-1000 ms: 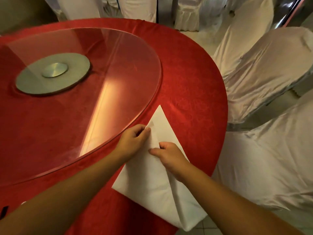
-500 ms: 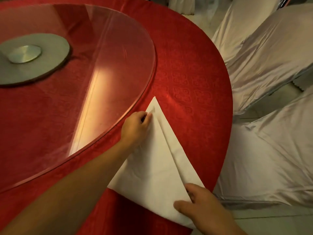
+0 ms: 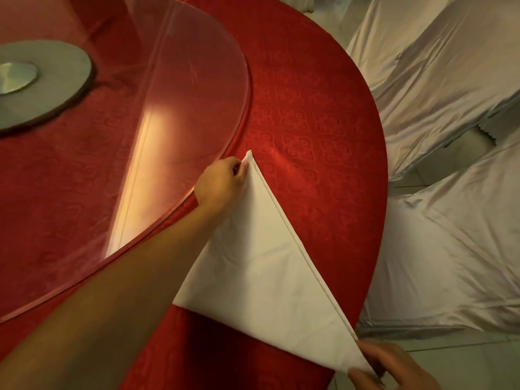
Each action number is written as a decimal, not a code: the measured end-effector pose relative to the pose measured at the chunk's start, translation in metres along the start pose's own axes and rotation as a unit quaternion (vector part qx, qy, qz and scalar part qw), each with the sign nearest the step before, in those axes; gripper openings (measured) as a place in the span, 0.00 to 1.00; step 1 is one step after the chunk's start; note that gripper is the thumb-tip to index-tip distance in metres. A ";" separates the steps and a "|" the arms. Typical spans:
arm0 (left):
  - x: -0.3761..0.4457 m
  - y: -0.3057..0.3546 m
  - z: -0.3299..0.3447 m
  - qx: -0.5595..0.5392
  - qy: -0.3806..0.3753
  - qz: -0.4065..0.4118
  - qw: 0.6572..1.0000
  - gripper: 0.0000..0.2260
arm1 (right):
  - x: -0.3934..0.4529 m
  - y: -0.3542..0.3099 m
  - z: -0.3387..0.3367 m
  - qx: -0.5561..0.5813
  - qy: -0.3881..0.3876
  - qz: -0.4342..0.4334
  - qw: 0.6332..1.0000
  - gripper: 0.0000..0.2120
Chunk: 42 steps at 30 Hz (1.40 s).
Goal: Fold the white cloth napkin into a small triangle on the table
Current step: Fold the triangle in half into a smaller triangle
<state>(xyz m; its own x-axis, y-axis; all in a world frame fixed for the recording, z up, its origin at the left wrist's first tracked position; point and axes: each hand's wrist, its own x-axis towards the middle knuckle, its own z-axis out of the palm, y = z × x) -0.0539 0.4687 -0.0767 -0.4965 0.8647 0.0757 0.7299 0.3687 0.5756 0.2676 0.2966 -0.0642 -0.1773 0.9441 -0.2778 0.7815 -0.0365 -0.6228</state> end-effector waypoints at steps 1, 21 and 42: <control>0.002 0.000 0.001 0.000 0.002 0.003 1.000 0.15 | 0.000 0.003 0.000 -0.012 -0.002 -0.019 1.000 0.23; 0.001 0.007 0.012 0.091 0.065 0.010 0.994 0.19 | 0.001 0.015 0.011 0.372 -0.020 0.240 0.897 0.02; -0.161 -0.058 -0.057 0.173 -0.072 0.232 0.955 0.24 | 0.004 0.014 0.003 0.256 0.042 0.218 0.941 0.06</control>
<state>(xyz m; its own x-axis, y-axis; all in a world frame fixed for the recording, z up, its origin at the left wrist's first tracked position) -0.0433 0.2888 -0.0754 -0.0307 0.9909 0.1310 0.9793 0.0036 0.2025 0.2761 0.2988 -0.0756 0.1592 0.8245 -0.5430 0.3747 -0.5593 -0.7394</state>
